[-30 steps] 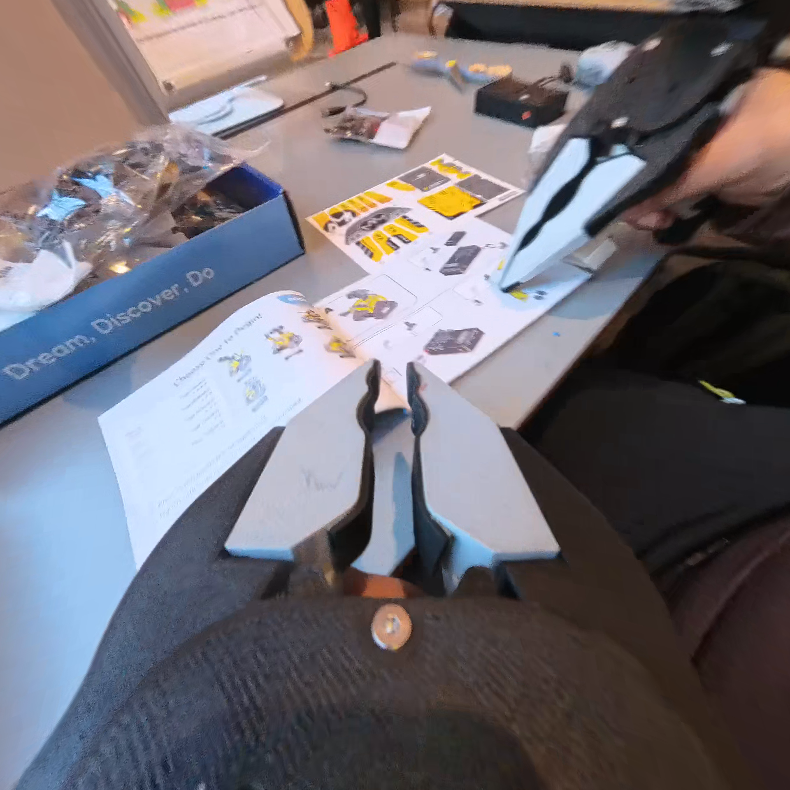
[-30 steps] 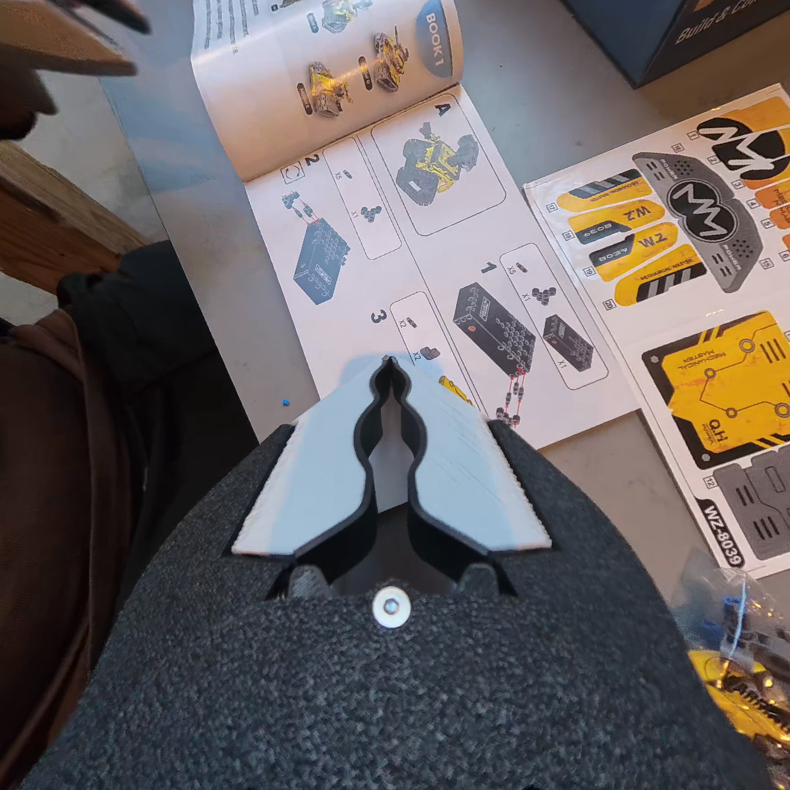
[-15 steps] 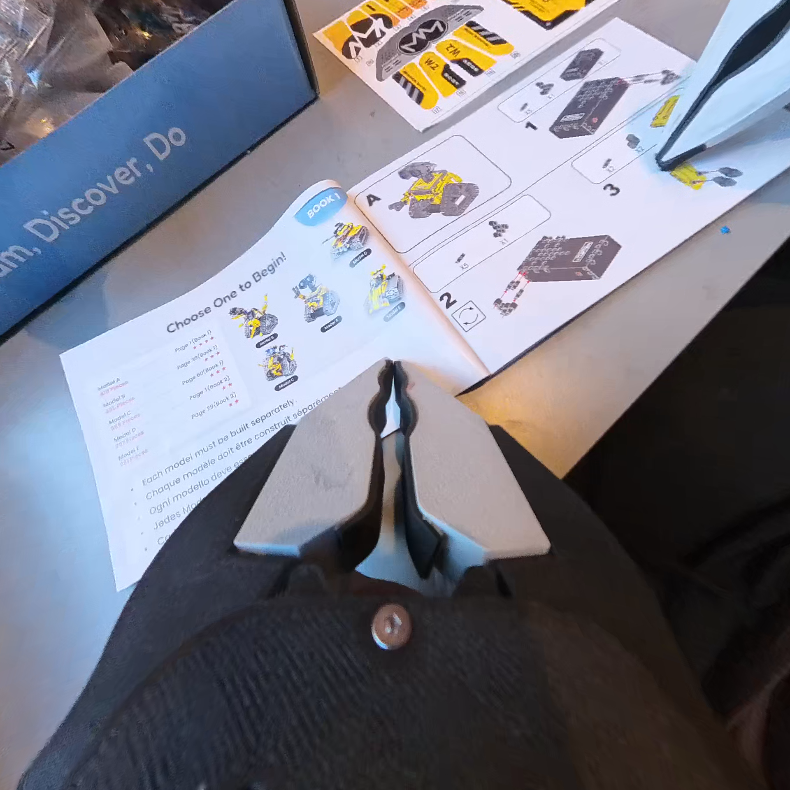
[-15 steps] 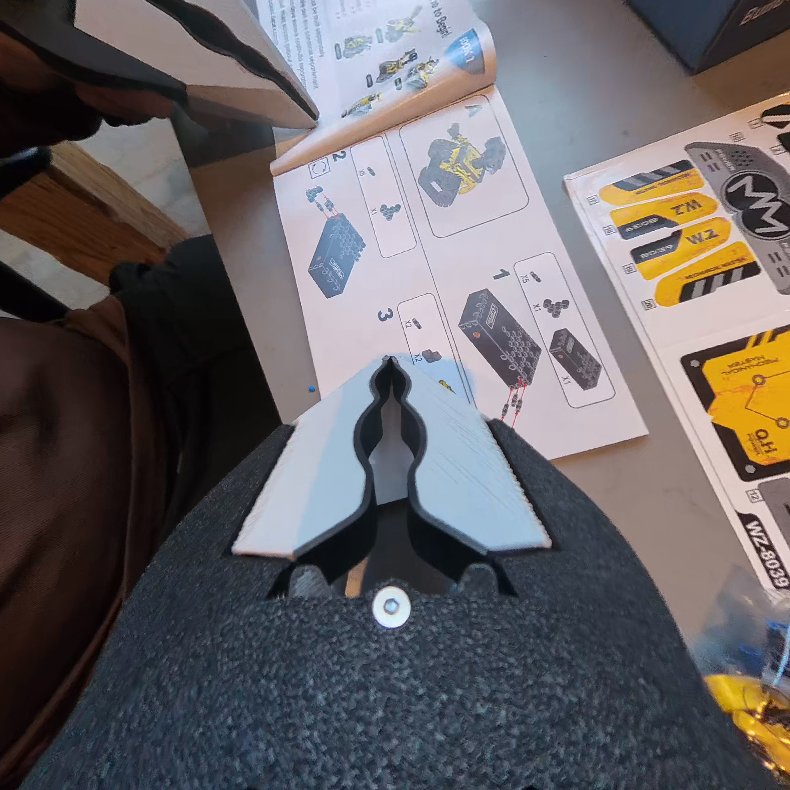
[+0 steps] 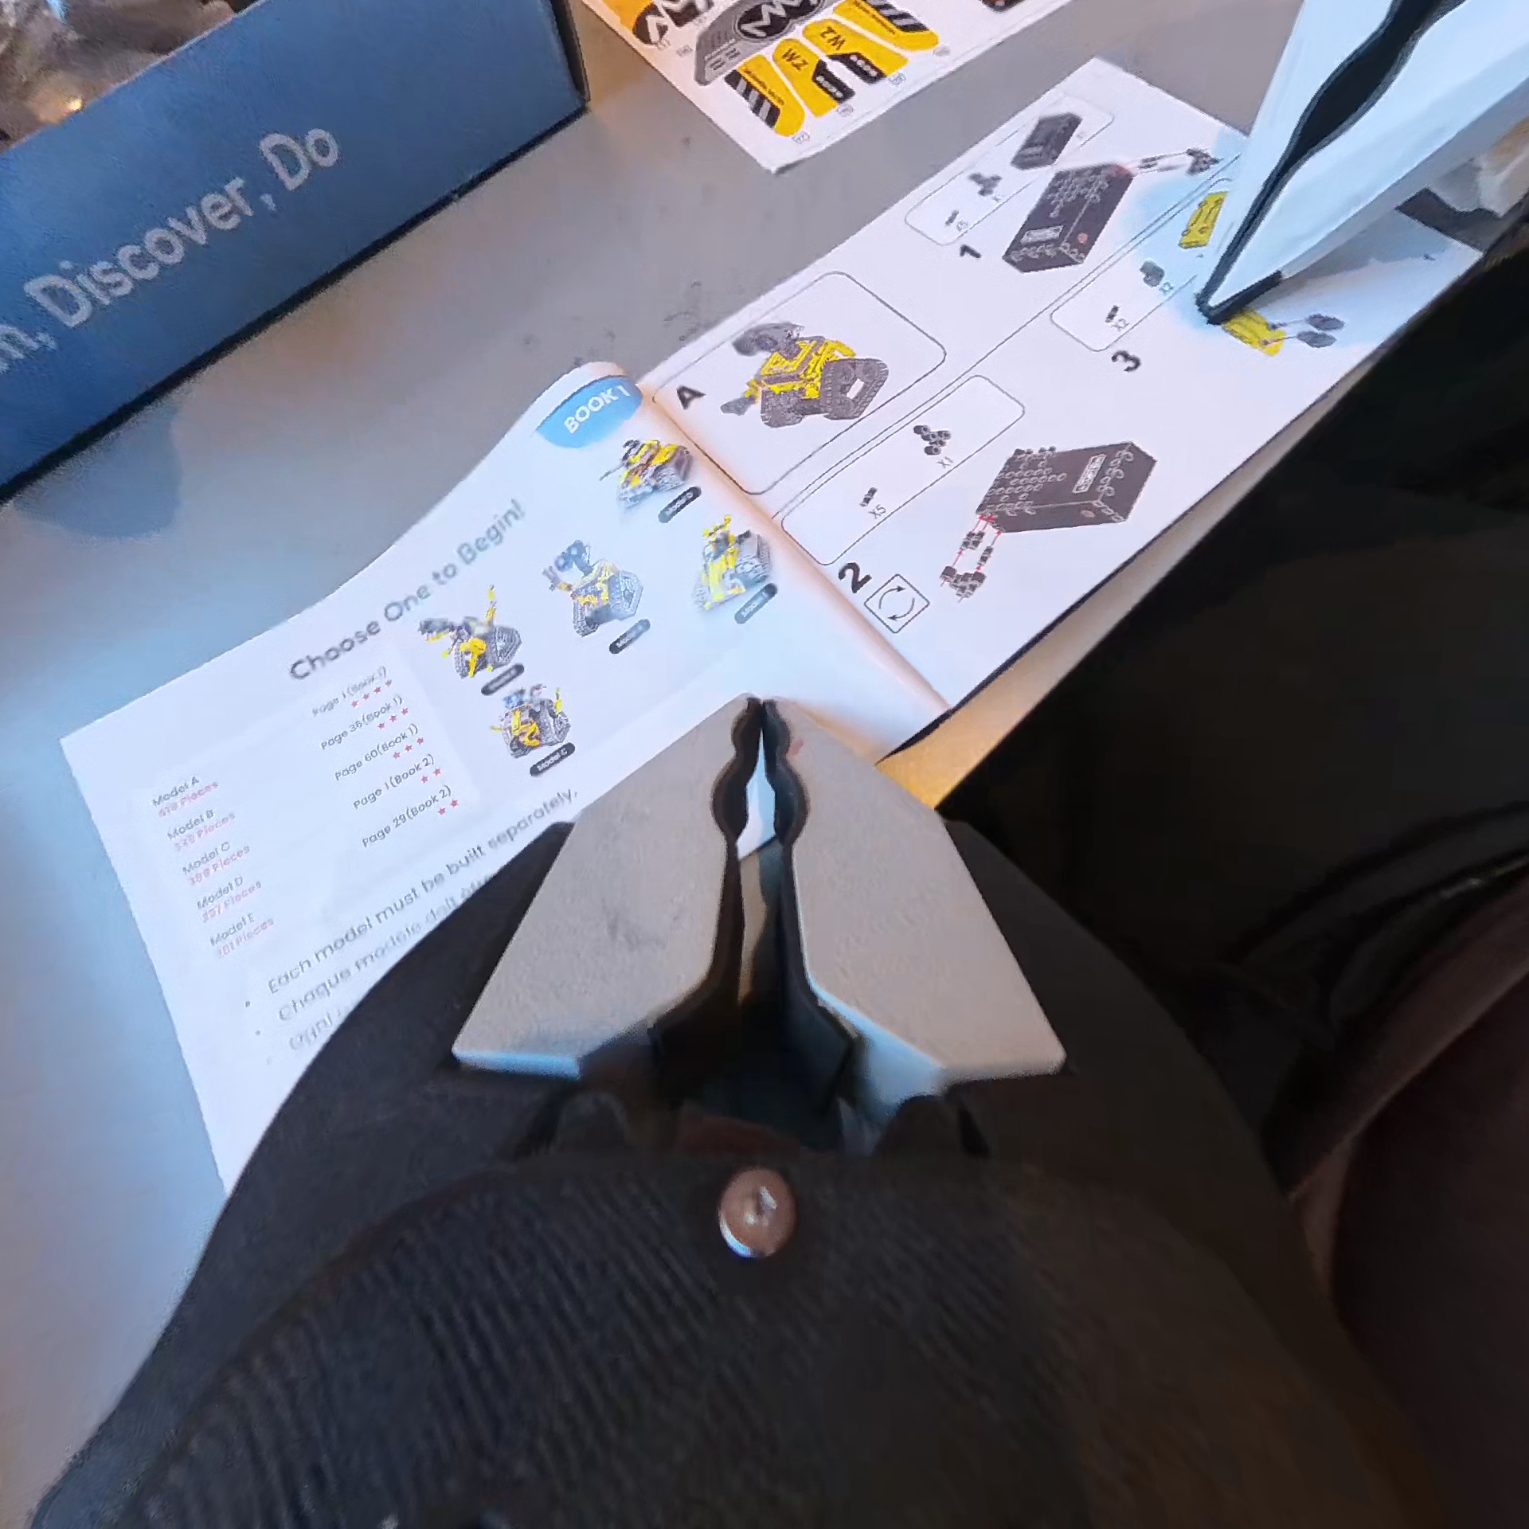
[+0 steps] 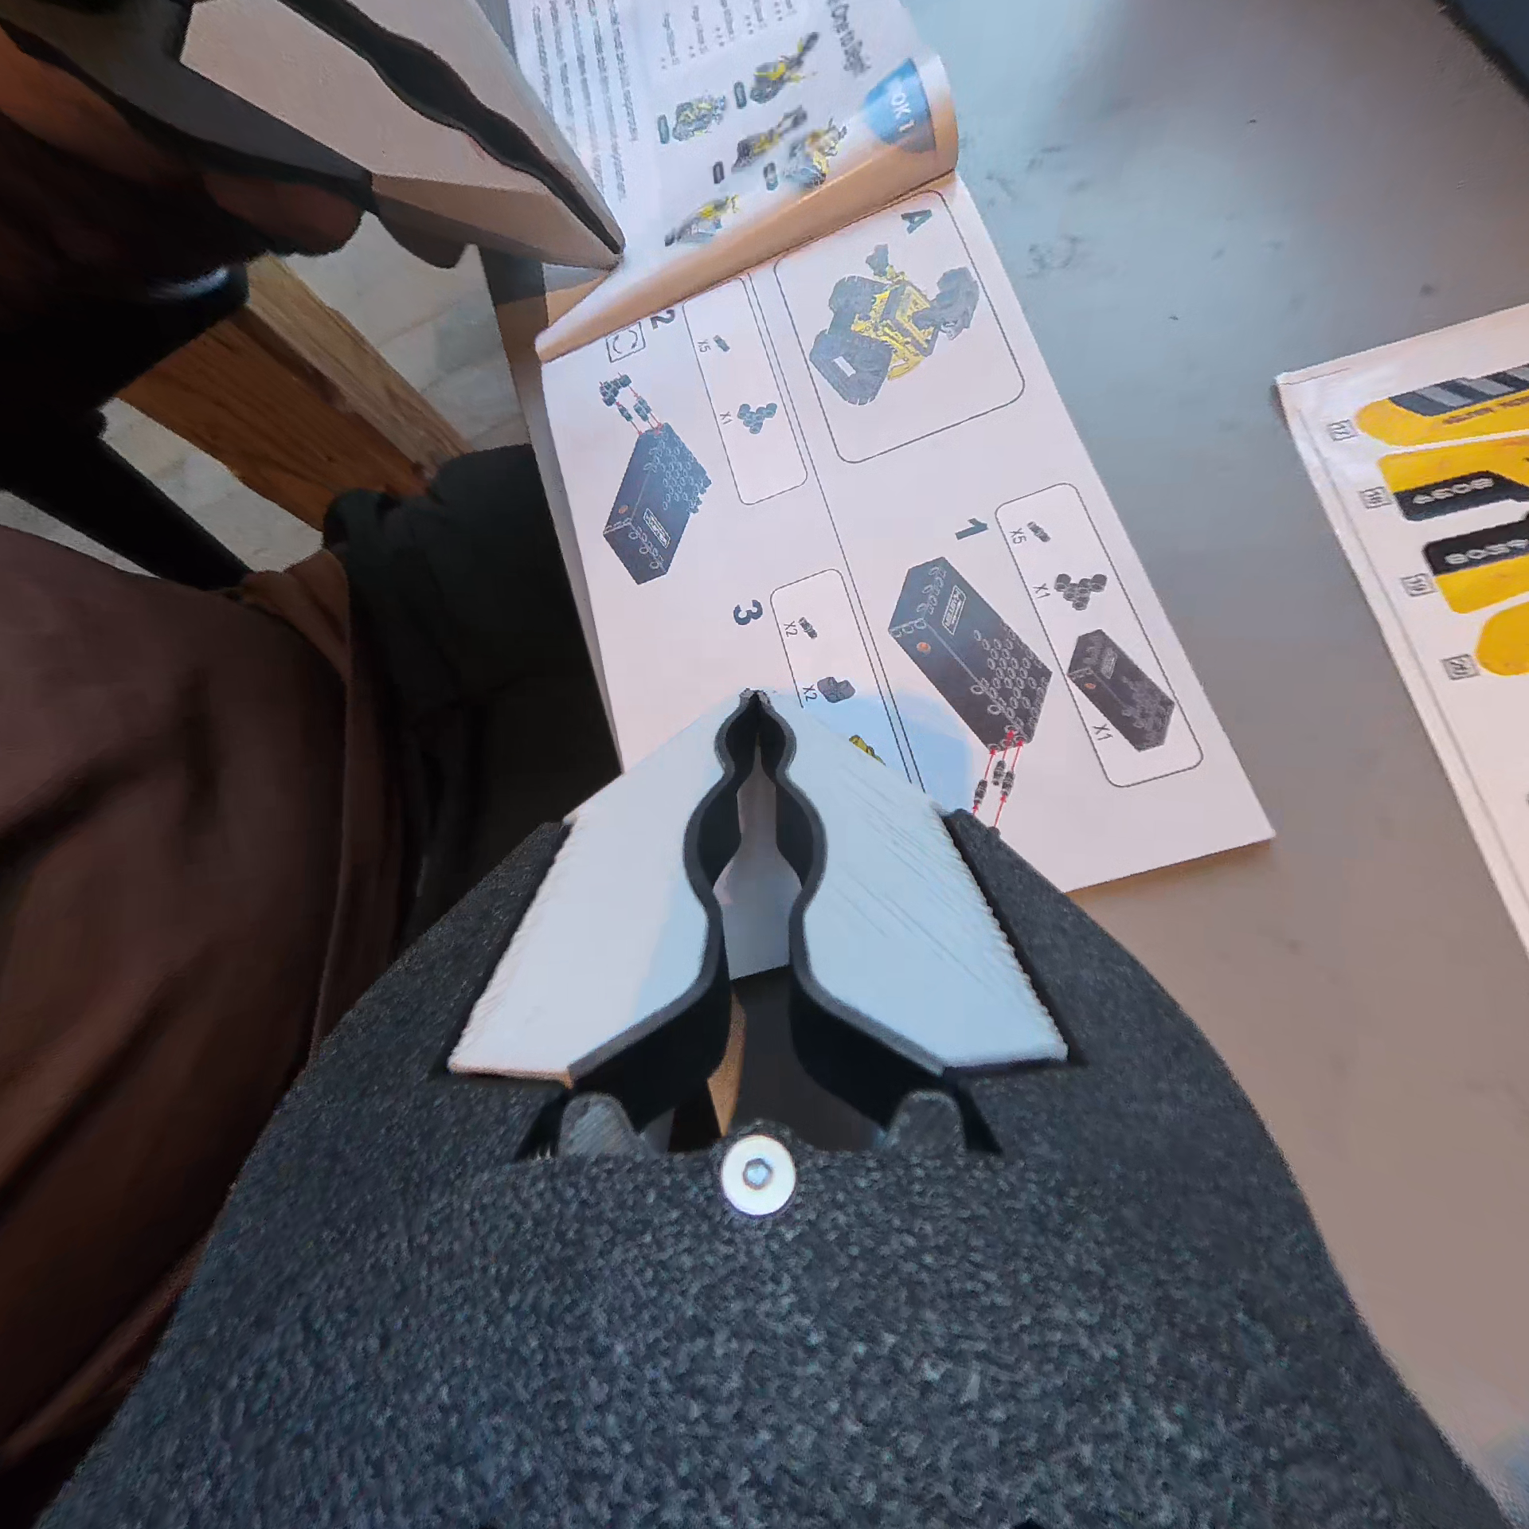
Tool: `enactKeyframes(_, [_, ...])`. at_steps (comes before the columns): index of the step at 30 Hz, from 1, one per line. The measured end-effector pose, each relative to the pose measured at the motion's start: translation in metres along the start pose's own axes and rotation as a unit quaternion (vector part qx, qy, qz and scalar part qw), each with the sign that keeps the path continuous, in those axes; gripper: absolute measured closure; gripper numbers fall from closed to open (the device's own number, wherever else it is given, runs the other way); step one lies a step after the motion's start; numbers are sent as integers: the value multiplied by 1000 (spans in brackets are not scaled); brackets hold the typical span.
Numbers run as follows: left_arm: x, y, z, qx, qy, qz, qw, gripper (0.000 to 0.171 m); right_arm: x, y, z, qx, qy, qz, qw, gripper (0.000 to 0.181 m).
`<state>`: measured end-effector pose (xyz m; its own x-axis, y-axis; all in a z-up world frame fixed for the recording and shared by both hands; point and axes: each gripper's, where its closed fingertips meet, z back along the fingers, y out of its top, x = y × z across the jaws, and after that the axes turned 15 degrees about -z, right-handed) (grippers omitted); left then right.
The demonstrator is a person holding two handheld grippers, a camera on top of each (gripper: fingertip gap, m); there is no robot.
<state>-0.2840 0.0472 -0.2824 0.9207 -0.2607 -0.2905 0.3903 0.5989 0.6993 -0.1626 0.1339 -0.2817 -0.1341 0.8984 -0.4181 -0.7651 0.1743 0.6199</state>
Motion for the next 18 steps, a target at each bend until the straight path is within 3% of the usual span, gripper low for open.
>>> enactKeyframes(4, [6,11,19,57,5,23,998,171,-3,1,0,-3,30,-25,999,181])
enactKeyframes(6, [12,19,29,90,4,44,995,160,0,3,3,5,29,-32,999,178])
enactKeyframes(9, [28,29,43,170,4,69,983,152,20,17,18,47,-36,-16,998,175])
enactKeyframes(11, [54,35,51,236,-29,71,969,159,40,32,34,97,-105,-9,990,173])
enactKeyframes(14, [78,25,42,214,-52,17,975,155,71,40,54,119,-200,-25,972,173])
enactKeyframes(18, [86,24,32,202,-67,8,977,153,100,37,55,73,-237,-53,967,156])
